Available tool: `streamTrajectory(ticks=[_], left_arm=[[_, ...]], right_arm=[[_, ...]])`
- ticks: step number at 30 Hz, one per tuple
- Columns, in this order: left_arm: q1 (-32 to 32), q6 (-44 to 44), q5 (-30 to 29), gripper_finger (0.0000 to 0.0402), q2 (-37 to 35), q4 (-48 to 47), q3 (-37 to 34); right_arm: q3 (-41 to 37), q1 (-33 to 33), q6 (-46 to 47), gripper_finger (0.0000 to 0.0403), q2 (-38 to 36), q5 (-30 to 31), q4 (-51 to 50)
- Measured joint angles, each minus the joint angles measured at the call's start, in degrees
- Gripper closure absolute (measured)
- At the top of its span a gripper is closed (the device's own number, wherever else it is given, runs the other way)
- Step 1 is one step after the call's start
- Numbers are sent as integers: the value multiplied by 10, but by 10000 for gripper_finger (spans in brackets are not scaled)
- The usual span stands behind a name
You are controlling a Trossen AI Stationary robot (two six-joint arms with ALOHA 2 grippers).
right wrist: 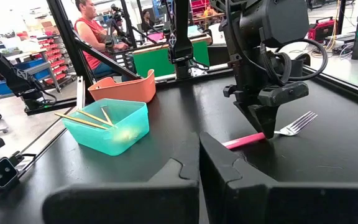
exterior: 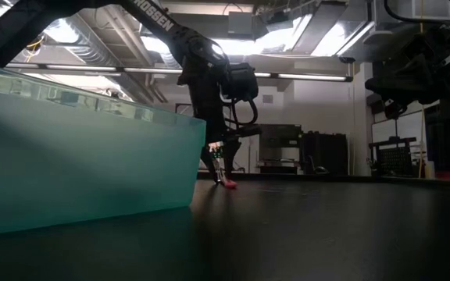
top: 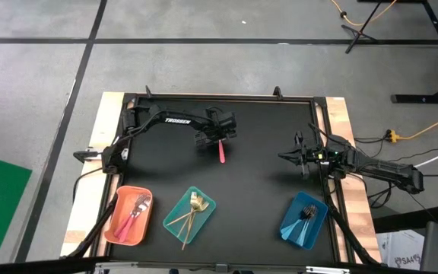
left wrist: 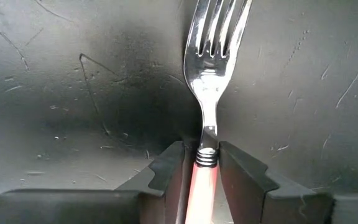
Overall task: Sort silverware by color (type)
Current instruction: Put the pink fork into the orange bin
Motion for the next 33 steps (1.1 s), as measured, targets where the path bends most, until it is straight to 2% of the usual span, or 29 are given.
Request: streamTrajectory(ticks=[4, 13, 21, 33], left_arm=[[-1, 0, -10, 315, 0, 0, 0], [-3, 0, -22, 374, 0, 0, 0], [-14, 0, -39, 368, -16, -23, 0], [-41, -5, -52, 370, -65, -161, -1]], right_arm=[[0, 0, 0, 403, 0, 0, 0], [0, 0, 0, 403, 0, 0, 0], [0, 0, 0, 403, 0, 0, 0], [0, 0, 0, 403, 0, 0, 0]])
